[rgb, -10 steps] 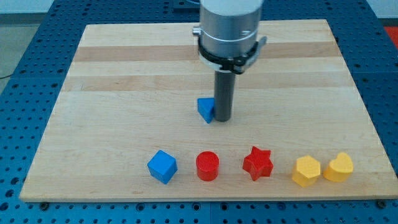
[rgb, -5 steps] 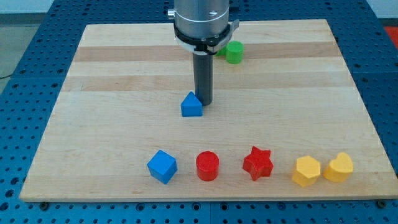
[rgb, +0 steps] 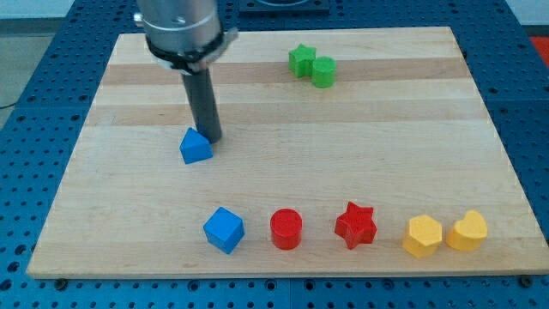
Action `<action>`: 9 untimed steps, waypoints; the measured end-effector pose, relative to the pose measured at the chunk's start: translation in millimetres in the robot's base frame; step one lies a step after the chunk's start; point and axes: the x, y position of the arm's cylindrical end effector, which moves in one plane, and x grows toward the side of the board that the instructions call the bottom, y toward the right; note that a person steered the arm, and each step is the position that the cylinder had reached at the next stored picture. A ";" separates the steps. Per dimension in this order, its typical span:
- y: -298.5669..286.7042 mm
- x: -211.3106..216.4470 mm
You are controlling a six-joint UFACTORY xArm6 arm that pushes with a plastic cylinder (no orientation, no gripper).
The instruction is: Push blue triangle to the bottom left of the blue cube
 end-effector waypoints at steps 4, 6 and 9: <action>-18.6 31.7; -8.4 58.6; -18.9 88.1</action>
